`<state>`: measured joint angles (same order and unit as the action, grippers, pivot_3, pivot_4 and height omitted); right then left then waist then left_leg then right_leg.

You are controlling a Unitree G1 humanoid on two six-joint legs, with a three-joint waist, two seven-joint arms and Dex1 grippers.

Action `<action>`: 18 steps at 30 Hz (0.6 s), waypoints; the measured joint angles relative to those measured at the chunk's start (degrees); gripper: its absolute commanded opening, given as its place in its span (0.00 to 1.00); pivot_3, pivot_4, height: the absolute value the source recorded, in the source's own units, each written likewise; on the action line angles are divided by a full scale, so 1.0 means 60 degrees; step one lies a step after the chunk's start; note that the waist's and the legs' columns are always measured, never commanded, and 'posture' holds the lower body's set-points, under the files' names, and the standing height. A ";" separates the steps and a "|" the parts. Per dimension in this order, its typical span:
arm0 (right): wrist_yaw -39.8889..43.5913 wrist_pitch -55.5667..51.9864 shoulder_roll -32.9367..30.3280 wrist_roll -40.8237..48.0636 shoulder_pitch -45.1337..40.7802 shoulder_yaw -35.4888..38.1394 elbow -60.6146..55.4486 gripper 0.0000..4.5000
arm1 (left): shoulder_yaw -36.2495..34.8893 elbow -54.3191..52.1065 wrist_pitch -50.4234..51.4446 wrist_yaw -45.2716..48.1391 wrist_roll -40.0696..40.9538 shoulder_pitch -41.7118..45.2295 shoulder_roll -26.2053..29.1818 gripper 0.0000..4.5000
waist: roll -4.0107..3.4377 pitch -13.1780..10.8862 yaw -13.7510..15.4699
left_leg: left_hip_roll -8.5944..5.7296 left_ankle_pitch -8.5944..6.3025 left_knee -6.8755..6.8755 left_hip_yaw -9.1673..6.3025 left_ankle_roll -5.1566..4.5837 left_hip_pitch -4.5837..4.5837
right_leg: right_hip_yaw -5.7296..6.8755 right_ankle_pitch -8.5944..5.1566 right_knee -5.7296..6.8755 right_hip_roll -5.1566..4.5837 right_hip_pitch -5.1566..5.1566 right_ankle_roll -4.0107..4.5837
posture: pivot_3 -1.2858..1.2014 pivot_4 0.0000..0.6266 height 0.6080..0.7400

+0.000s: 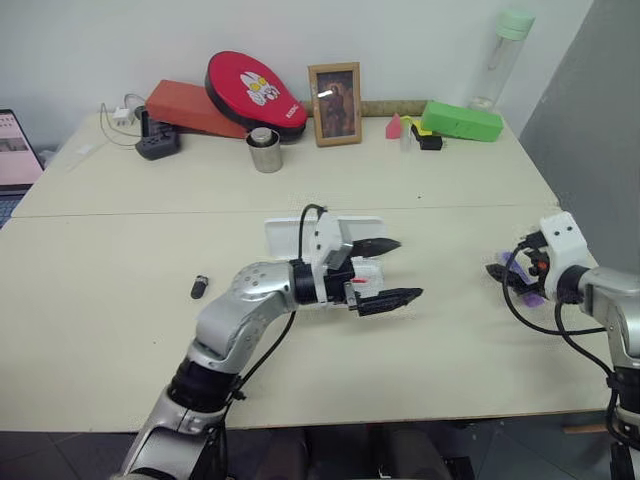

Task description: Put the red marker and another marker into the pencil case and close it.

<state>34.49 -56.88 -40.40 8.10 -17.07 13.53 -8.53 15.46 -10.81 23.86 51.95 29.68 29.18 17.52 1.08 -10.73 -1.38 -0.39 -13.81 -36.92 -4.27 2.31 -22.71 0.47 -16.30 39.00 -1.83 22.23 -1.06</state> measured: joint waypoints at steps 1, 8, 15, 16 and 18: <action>-0.0064 -0.0061 0.0026 0.0016 0.0109 0.0006 0.0005 0.98 | 0.0027 0.0107 -0.0085 0.0058 -0.0090 0.0079 -0.0069 1.00 | 0.0000 0.0000 -0.0009 | 0.0000 0.0000 0.0000 0.0006 0.0000 0.0000 | 0.0003 0.0000 0.0000 0.0000 0.0002 0.0000 | 0.52 0.24 1.00; -0.0450 -0.0313 0.0074 0.0180 0.0365 0.0240 0.0264 0.98 | 0.0080 0.0644 -0.0553 0.0247 -0.0468 0.0426 -0.0543 1.00 | -0.0002 0.0001 -0.0019 | 0.0002 0.0000 -0.0003 0.0006 0.0001 0.0000 | 0.0002 0.0000 -0.0002 -0.0003 -0.0001 -0.0001 | 0.52 0.24 1.00; -0.0539 -0.0060 0.0073 0.0474 0.0356 0.0450 0.0705 0.90 | 0.0080 0.0788 -0.0924 0.0205 -0.0779 0.0427 -0.0746 1.00 | -0.0004 0.0003 -0.0012 | 0.0002 0.0000 -0.0007 0.0003 0.0001 0.0005 | 0.0005 0.0000 -0.0003 -0.0012 -0.0012 -0.0004 | 0.52 0.24 1.00; -0.0539 -0.0026 0.0074 0.0523 0.0351 0.0462 0.0756 0.88 | 0.0080 0.0788 -0.0933 0.0208 -0.0808 0.0427 -0.0756 1.00 | -0.0004 0.0003 -0.0012 | 0.0001 0.0000 -0.0007 0.0004 0.0000 0.0006 | 0.0005 0.0000 -0.0003 -0.0012 -0.0013 -0.0004 | 0.52 0.24 1.00; -0.0537 0.0037 0.0073 0.0675 0.0348 0.0484 0.0868 0.77 | 0.0080 0.0788 -0.0942 0.0208 -0.0862 0.0427 -0.0770 1.00 | -0.0004 0.0003 -0.0012 | 0.0001 0.0000 -0.0007 0.0002 0.0001 0.0007 | 0.0006 0.0000 -0.0003 -0.0012 -0.0015 -0.0004 | 0.52 0.24 1.00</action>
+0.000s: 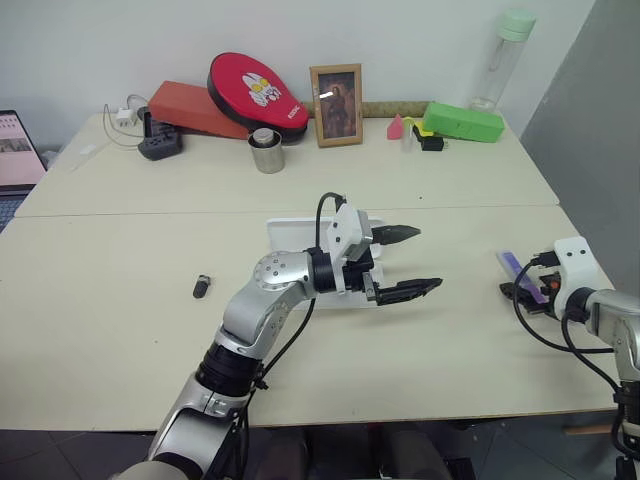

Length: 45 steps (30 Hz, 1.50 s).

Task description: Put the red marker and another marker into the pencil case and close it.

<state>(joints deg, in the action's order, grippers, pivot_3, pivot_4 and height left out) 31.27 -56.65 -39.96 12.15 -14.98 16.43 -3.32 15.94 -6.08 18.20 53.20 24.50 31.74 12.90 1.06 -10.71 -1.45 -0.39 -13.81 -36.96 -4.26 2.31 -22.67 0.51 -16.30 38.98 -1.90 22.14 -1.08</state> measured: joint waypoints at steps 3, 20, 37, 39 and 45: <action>0.0018 0.0075 -0.0018 0.0086 0.0000 -0.0003 0.0083 0.62 | 0.0000 0.0000 -0.0001 0.0001 -0.0028 0.0000 -0.0040 1.00 | 0.0000 0.0000 0.0001 | 0.0000 0.0000 0.0000 0.0000 0.0000 0.0000 | 0.0002 0.0000 0.0000 -0.0005 -0.0001 -0.0001 | 0.52 0.24 1.00; 0.0348 0.0288 -0.0617 0.0227 -0.0014 -0.0472 -0.0169 0.24 | -0.0017 -0.0095 0.0049 0.0012 -0.0112 -0.0039 0.0116 1.00 | -0.0006 -0.0003 -0.0027 | -0.0002 0.0000 0.0001 0.0006 0.0000 -0.0002 | -0.0003 -0.0001 0.0004 -0.0007 0.0011 -0.0002 | 0.52 0.24 1.00; 0.4507 0.4237 0.2203 -0.0411 -0.4592 -0.7621 -0.0113 0.24 | -0.5951 -0.4739 0.2125 -0.1104 0.2086 -0.6912 0.3539 1.00 | 0.0001 -0.0013 -0.0021 | 0.0146 -0.0008 0.0010 -0.0035 0.0013 0.0029 | -0.0052 0.0008 -0.0011 0.0089 0.0022 0.0031 | 0.52 0.24 1.00; 0.4649 0.4594 0.2738 -0.0650 -0.4951 -0.7945 0.0473 0.24 | -0.6532 -0.5035 0.2132 -0.1188 0.2260 -0.7607 0.3576 1.00 | 0.0004 -0.0011 0.0051 | 0.0135 -0.0021 0.0002 -0.0032 0.0036 0.0022 | -0.0047 0.0009 -0.0013 0.0070 0.0018 0.0032 | 0.52 0.24 1.00; 0.4769 0.5539 0.4079 -0.1333 -0.6049 -0.8305 0.2528 0.24 | -0.7849 -0.5480 0.2106 -0.1559 0.2655 -0.8784 0.3566 1.00 | 0.0016 -0.0005 0.0044 | 0.0143 -0.0028 0.0005 -0.0036 0.0048 0.0028 | -0.0034 0.0006 -0.0010 0.0082 0.0018 0.0045 | 0.52 0.24 1.00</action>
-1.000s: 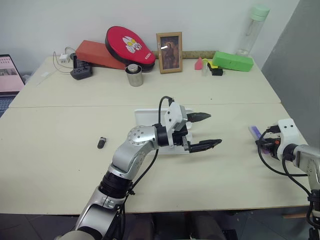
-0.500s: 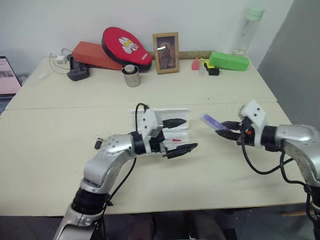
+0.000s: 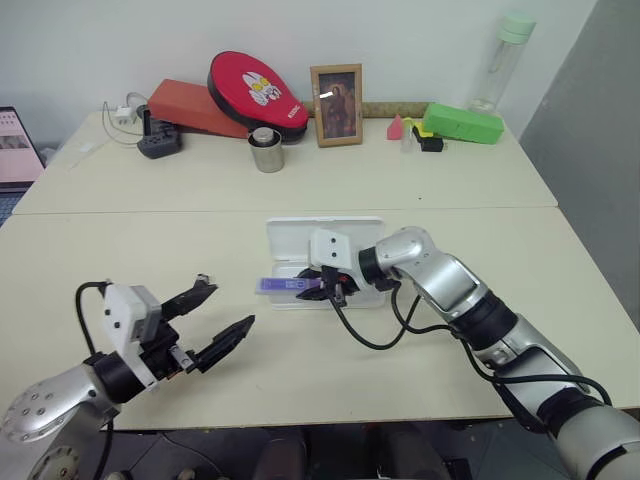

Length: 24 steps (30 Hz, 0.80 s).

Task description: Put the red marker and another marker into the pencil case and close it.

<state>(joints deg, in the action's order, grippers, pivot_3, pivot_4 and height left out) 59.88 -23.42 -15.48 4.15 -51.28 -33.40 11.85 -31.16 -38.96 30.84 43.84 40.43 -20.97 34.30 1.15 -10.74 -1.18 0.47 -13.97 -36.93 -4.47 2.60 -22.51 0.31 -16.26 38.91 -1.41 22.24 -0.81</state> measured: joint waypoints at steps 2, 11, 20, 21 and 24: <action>0.0025 0.0210 0.0107 -0.0143 -0.0022 -0.0038 0.0270 0.24 | -0.0058 -0.0066 -0.0001 -0.0126 0.0008 -0.0007 0.0000 1.00 | -0.0001 0.0000 -0.0011 | 0.0001 0.0000 0.0001 -0.0001 0.0001 -0.0001 | 0.0000 0.0000 0.0003 0.0001 0.0002 0.0001 | 0.52 0.24 1.00; 0.0479 0.0945 0.0332 -0.0685 -0.0266 -0.0091 0.1224 0.24 | 0.0025 -0.0449 0.0006 -0.0685 0.0211 0.0051 0.0010 1.00 | -0.0003 -0.0001 -0.0085 | 0.0024 -0.0001 0.0006 0.0009 0.0000 0.0009 | 0.0009 0.0009 0.0009 0.0024 0.0004 0.0025 | 0.52 0.24 1.00; 0.0693 0.0848 0.0302 -0.0891 -0.0270 0.0076 0.1613 0.24 | 0.0386 -0.0461 0.0039 -0.0981 0.0246 0.0630 0.0259 1.00 | -0.0004 -0.0002 -0.0082 | 0.0027 -0.0001 0.0007 0.0011 0.0001 0.0008 | 0.0013 0.0011 0.0010 0.0028 0.0006 0.0030 | 0.52 0.24 1.00; 0.0710 0.0820 0.0292 -0.0895 -0.0270 0.0081 0.1613 0.24 | 0.0420 -0.0461 0.0039 -0.0995 0.0246 0.0655 0.0268 1.00 | -0.0004 -0.0002 -0.0082 | 0.0027 -0.0001 0.0007 0.0012 0.0001 0.0008 | 0.0013 0.0011 0.0010 0.0028 0.0006 0.0030 | 0.52 0.24 1.00; 0.0736 0.0649 0.0261 -0.0902 -0.0268 0.0110 0.1581 0.24 | 0.0604 -0.0447 0.0047 -0.1030 0.0246 0.0694 0.0279 1.00 | -0.0004 -0.0003 -0.0082 | 0.0027 -0.0001 0.0008 0.0010 0.0001 0.0007 | 0.0012 0.0011 0.0010 0.0028 0.0007 0.0030 | 0.52 0.24 1.00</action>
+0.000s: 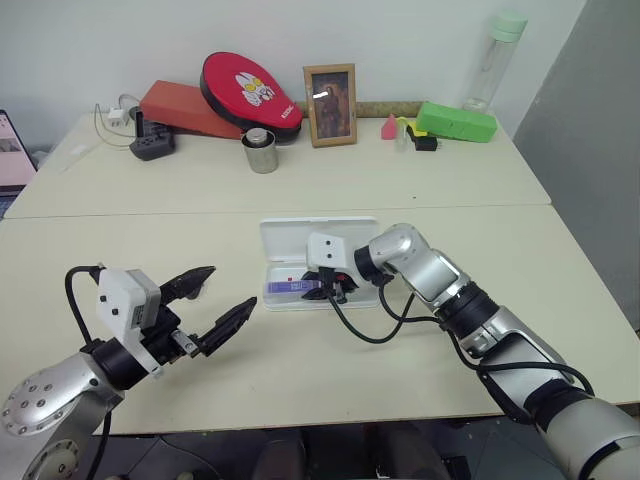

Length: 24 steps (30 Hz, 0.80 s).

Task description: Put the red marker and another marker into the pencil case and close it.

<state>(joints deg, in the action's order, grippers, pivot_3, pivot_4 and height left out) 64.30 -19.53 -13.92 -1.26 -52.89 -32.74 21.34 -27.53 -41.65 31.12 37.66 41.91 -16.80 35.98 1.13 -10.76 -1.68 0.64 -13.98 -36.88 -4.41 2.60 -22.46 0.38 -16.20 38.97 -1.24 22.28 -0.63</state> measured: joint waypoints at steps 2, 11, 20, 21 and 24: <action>0.0049 -0.0089 -0.0031 -0.0001 0.0002 0.0005 -0.0084 0.24 | 0.0050 0.0006 0.0000 -0.0003 0.0000 0.0012 0.0023 1.00 | 0.0000 0.0000 0.0000 | 0.0000 0.0000 0.0000 0.0000 0.0000 0.0000 | 0.0000 -0.0001 0.0000 0.0000 0.0000 0.0002 | 0.52 0.24 1.00; 0.0105 -0.0601 -0.0124 0.0027 0.0012 0.0021 -0.0544 0.74 | 0.0224 0.0139 0.0000 -0.0001 -0.0005 0.0212 0.0131 1.00 | 0.0000 0.0000 0.0001 | 0.0001 0.0000 0.0002 0.0000 0.0000 0.0000 | 0.0002 -0.0001 -0.0001 0.0001 0.0000 0.0002 | 0.52 0.24 1.00; 0.0102 -0.0772 -0.0144 0.0152 0.0098 0.0370 -0.0968 1.00 | 0.0228 0.0244 -0.0001 -0.0008 -0.0004 0.0208 0.0156 1.00 | -0.0001 0.0000 0.0002 | 0.0001 0.0000 0.0002 -0.0003 0.0001 -0.0001 | 0.0002 -0.0002 -0.0001 0.0001 0.0000 0.0003 | 0.52 0.24 1.00; 0.0118 -0.0835 -0.0179 0.0270 0.0138 0.0456 -0.1211 1.00 | 0.0228 0.0286 -0.0001 -0.0046 -0.0001 0.0210 0.0148 1.00 | -0.0001 -0.0001 0.0002 | 0.0002 0.0000 0.0003 -0.0005 0.0000 -0.0001 | 0.0001 -0.0002 -0.0001 0.0001 0.0000 0.0004 | 0.52 0.24 1.00; 0.0236 -0.1137 -0.0205 0.0875 0.0491 0.0962 -0.2122 1.00 | 0.0135 0.0694 0.0024 -0.0391 0.0009 0.0302 -0.0008 1.00 | -0.0002 -0.0001 0.0006 | 0.0005 -0.0001 0.0005 -0.0013 0.0000 0.0000 | 0.0002 -0.0002 -0.0002 0.0000 -0.0001 0.0004 | 0.52 0.24 1.00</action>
<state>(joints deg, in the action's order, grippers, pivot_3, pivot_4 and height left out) 65.71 -26.35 -15.15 3.99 -49.94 -26.97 8.60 -26.72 -37.48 31.26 35.32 41.97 -14.99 35.93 1.12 -10.77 -1.64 0.67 -13.99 -36.85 -4.49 2.60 -22.46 0.39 -16.22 38.96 -1.24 22.28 -0.61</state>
